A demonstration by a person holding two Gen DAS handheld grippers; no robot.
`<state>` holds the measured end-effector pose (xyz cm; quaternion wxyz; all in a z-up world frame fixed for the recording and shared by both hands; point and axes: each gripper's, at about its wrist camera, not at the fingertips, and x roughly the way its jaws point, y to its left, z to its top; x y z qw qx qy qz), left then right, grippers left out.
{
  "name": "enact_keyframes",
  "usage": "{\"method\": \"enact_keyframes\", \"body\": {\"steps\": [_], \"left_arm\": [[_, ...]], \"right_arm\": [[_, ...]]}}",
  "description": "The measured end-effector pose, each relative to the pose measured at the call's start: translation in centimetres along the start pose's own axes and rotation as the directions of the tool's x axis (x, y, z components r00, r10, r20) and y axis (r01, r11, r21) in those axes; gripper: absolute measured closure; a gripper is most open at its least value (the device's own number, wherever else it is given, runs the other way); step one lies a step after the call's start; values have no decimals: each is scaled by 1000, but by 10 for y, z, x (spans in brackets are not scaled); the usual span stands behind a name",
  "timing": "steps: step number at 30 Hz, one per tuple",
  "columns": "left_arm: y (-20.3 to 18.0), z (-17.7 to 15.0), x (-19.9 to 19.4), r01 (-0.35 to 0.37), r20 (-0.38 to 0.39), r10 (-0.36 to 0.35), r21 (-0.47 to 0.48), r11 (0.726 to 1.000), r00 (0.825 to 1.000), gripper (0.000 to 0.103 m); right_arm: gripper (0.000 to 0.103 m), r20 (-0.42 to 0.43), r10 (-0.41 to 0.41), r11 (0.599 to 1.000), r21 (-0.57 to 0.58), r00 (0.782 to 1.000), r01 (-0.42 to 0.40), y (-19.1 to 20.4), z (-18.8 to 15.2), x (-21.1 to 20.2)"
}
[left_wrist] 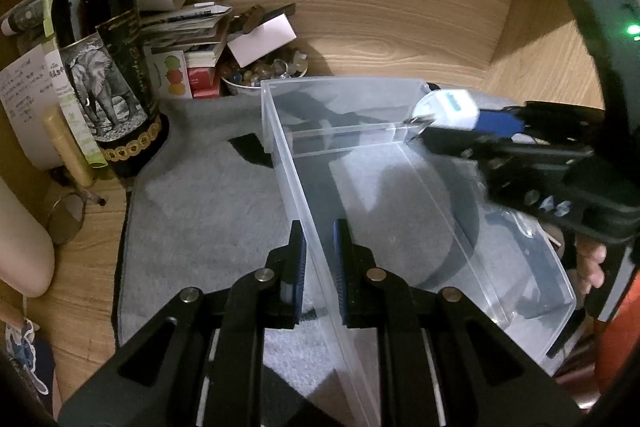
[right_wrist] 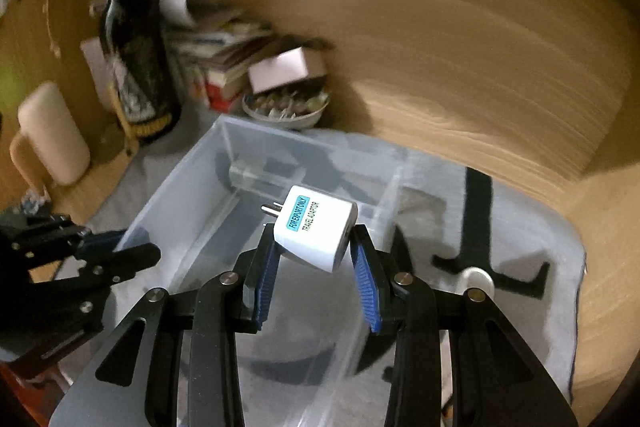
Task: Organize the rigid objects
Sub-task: 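Carry the adapter into the clear box and open the right gripper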
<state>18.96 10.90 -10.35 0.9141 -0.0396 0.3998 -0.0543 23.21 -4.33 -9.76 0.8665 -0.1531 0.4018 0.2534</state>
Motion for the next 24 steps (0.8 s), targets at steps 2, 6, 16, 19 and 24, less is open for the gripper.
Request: {"method": "enact_keyframes", "body": {"steps": [2, 6, 16, 19, 24], "left_arm": [[0, 0, -1, 4, 2, -4, 1, 1000, 1000, 89], [1, 0, -1, 11, 1, -11, 0, 1000, 1000, 89], [-1, 1, 1, 2, 2, -2, 5, 1000, 1000, 89], [-3, 2, 3, -7, 1, 7, 7, 1000, 1000, 89], [-4, 3, 5, -15, -3, 15, 6, 1000, 1000, 89]], "right_arm": [[70, -30, -5, 999, -35, 1000, 4, 6, 1, 8], [70, -64, -22, 998, -65, 998, 18, 13, 2, 20], [42, -10, -34, 997, -75, 999, 33, 17, 8, 16], [42, 9, -31, 997, -72, 999, 31, 16, 9, 8], [29, 70, -42, 998, -43, 997, 45, 6, 8, -11]]}}
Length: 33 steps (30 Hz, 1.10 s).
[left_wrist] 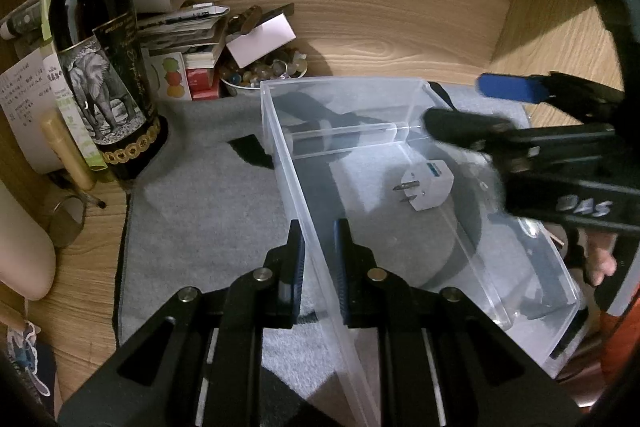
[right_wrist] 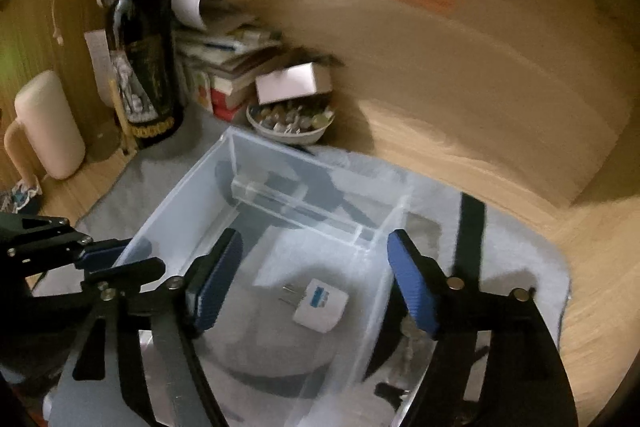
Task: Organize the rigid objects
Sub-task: 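Carry the adapter into the clear box and open the right gripper, then grasp the white handheld device with the right gripper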
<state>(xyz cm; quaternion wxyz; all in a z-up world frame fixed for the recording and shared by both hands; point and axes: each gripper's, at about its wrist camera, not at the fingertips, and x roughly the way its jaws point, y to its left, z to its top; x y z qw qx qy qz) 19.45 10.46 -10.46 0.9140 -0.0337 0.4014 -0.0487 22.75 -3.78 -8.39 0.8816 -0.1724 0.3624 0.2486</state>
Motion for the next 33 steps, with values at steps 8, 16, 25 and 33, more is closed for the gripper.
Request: {"method": "enact_keyframes", "body": {"steps": [8, 16, 25, 33], "left_arm": [[3, 3, 5, 7, -12, -7, -26, 1000, 1000, 89], [1, 1, 5, -8, -11, 8, -14, 1000, 1000, 89], [2, 2, 6, -14, -14, 14, -10, 1000, 1000, 89], [3, 2, 7, -6, -19, 6, -14, 1000, 1000, 89]], "right_arm": [[28, 50, -76, 995, 75, 996, 72, -40, -9, -34], [28, 21, -188, 966, 186, 982, 181, -95, -29, -41], [29, -125, -138, 949, 269, 983, 167, -123, -64, 2], [36, -240, -43, 946, 302, 970, 117, -130, -80, 43]]}}
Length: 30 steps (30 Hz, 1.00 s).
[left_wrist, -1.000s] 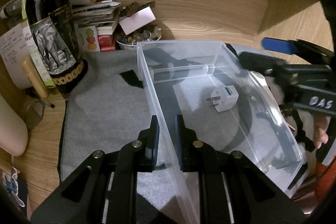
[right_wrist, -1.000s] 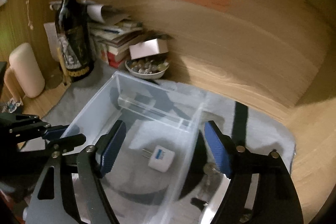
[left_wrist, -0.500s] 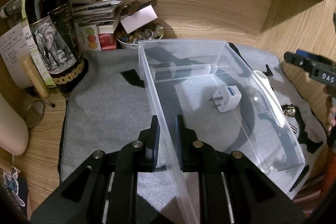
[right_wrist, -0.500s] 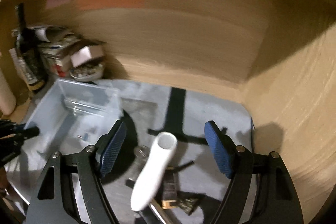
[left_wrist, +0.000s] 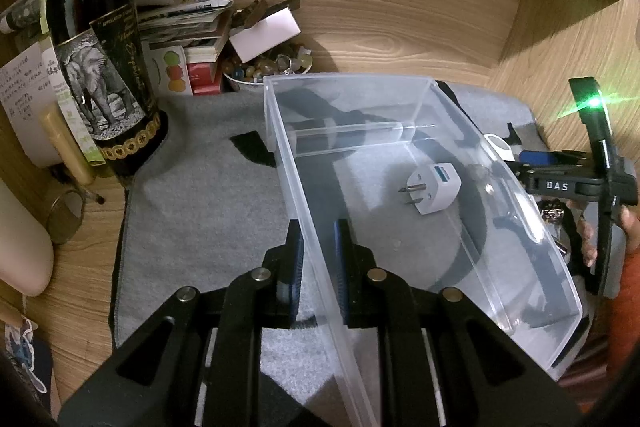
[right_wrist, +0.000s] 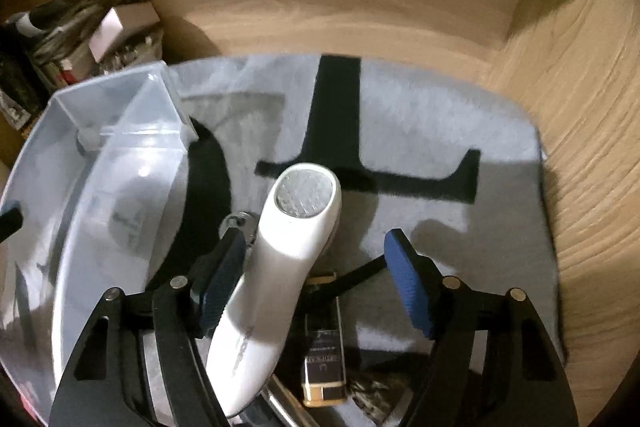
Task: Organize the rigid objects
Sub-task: 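Grasp the white handheld device with the right gripper, then lift the white device, lower it into the box, open the right gripper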
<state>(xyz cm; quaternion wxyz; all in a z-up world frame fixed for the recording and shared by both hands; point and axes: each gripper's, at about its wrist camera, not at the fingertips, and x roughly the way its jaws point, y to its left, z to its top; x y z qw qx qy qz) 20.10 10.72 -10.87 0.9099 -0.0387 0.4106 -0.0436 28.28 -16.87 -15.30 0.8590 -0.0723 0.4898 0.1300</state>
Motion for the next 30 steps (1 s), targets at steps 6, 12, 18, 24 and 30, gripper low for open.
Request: {"method": "enact_keyframes", "body": {"steps": [6, 12, 18, 24, 30], "left_arm": [[-1, 0, 4, -3, -17, 3, 1, 1000, 1000, 89], [-3, -3, 5, -13, -20, 13, 4, 1000, 1000, 89], [-2, -2, 5, -18, -19, 18, 3, 1000, 1000, 88], [-2, -3, 5, -25, -11, 25, -1, 1000, 1000, 89], [-3, -3, 5, -33, -8, 33, -4, 999, 999, 89]], "right_arm": [[62, -29, 54, 998, -11, 998, -54, 0, -2, 9], [67, -10, 51, 999, -19, 999, -51, 0, -5, 9], [68, 47, 59, 998, -12, 997, -58, -2, -5, -11], [68, 156, 61, 998, -7, 986, -60, -1, -4, -49], [68, 272, 82, 997, -30, 959, -77, 16, 12, -83]]}}
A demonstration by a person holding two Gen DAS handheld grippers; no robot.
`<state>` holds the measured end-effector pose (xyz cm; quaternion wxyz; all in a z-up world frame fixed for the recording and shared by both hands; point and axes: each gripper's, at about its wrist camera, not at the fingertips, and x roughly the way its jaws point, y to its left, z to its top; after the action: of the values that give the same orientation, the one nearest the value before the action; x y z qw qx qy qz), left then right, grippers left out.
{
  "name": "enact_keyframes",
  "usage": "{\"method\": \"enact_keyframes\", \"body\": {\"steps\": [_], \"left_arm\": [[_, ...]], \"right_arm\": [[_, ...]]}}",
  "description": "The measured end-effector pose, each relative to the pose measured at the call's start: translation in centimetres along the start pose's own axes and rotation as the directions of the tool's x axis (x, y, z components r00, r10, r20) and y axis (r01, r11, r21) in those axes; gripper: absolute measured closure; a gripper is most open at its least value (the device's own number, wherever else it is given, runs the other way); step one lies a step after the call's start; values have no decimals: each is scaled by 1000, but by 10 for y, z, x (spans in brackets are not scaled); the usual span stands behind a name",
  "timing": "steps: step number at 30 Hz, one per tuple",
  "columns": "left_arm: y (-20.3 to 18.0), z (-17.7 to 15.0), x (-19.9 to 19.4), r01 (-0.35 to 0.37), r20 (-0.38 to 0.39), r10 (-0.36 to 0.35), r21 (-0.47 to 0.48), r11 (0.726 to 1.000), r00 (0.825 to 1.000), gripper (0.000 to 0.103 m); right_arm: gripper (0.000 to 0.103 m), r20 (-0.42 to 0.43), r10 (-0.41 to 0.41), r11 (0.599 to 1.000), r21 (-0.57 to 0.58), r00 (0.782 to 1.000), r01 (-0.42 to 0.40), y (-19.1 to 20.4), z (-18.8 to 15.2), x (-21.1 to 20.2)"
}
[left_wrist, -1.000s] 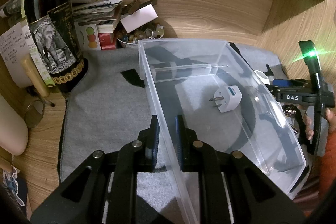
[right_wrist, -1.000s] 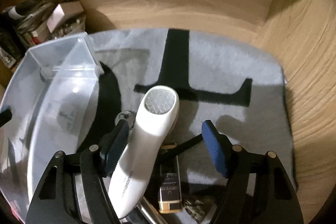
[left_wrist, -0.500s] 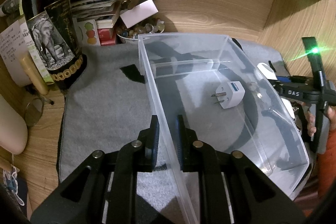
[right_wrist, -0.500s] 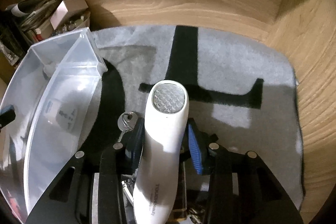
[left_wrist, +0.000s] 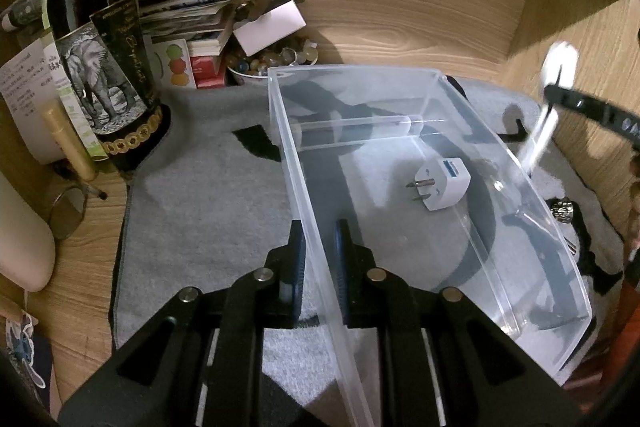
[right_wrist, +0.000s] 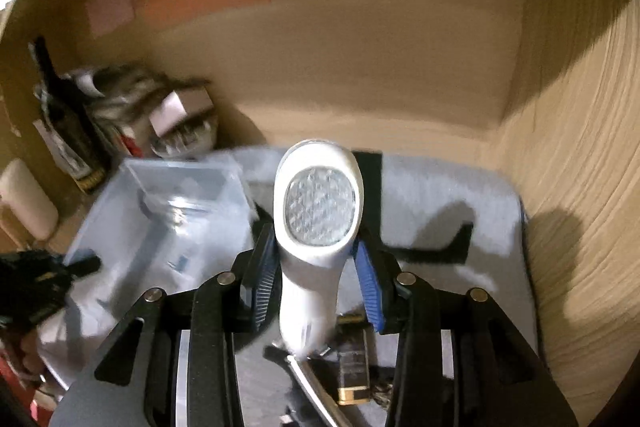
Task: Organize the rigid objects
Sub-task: 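Lift the white device, lower it into the box, open the right gripper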
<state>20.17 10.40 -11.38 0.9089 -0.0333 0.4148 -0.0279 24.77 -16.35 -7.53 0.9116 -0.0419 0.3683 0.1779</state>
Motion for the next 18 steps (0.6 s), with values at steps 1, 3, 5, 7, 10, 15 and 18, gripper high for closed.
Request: {"method": "enact_keyframes", "body": {"steps": [1, 3, 5, 7, 10, 15, 18], "left_arm": [[0, 0, 0, 0, 0, 0, 0, 1000, 1000, 89], [0, 0, 1, -2, -1, 2, 2, 1000, 1000, 89], [0, 1, 1, -5, -1, 5, 5, 1000, 1000, 90], [-1, 1, 1, -7, -1, 7, 10, 1000, 1000, 90], [-1, 2, 1, -8, -1, 8, 12, 1000, 1000, 90], [0, 1, 2, -6, 1, 6, 12, 1000, 1000, 90], [0, 1, 2, -7, 0, 7, 16, 1000, 1000, 90]], "right_arm": [[68, 16, 0, 1000, -10, 1000, 0, 4, 3, -5], [68, 51, 0, 1000, -26, 999, 1, 12, 9, -14], [68, 85, 10, 999, -41, 996, -7, 20, 17, -23], [68, 112, 31, 998, -53, 993, -25, 28, 23, -32], [68, 141, 58, 996, -78, 988, -47, 41, 30, -43], [68, 173, 115, 987, -134, 978, -93, 65, 31, -57], [68, 170, 152, 977, -178, 974, -121, 82, 25, -64]]}}
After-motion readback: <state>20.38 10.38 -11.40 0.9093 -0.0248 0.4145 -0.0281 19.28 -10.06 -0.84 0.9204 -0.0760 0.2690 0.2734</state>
